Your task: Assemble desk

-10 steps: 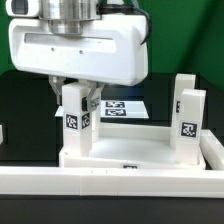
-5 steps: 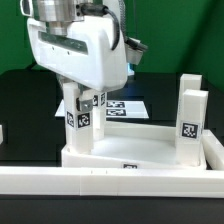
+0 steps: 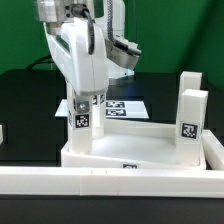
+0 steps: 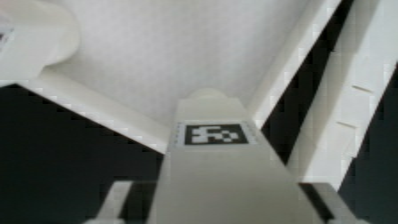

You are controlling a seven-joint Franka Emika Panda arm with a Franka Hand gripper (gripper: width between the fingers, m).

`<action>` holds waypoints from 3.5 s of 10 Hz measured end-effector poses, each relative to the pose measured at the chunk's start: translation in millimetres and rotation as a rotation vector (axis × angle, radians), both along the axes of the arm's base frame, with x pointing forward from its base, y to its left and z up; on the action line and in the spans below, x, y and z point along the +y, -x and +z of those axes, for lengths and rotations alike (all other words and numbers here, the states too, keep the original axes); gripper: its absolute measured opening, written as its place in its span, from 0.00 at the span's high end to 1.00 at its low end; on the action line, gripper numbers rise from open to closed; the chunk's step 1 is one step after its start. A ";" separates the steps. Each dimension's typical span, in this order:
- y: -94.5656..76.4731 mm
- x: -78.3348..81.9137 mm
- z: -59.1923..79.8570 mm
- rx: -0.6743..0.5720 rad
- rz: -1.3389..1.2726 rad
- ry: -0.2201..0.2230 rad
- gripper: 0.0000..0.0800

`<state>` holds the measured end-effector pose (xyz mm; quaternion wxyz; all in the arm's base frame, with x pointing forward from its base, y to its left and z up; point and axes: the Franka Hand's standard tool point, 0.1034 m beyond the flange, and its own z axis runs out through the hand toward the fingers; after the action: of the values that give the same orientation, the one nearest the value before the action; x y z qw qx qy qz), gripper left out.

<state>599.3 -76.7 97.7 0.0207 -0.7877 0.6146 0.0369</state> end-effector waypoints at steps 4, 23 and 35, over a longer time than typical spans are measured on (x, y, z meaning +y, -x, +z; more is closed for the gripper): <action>0.8 1.1 -0.8 -0.009 0.216 0.001 0.27; -3.4 3.5 1.6 -0.027 1.532 0.016 0.64; 3.0 5.3 2.3 -0.011 0.795 0.018 0.62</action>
Offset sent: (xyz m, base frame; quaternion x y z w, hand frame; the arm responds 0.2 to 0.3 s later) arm -0.0029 0.0030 0.0017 -0.0304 0.0006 -0.2665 0.9633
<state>596.3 -71.4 100.0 0.0014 -0.9645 0.2620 0.0325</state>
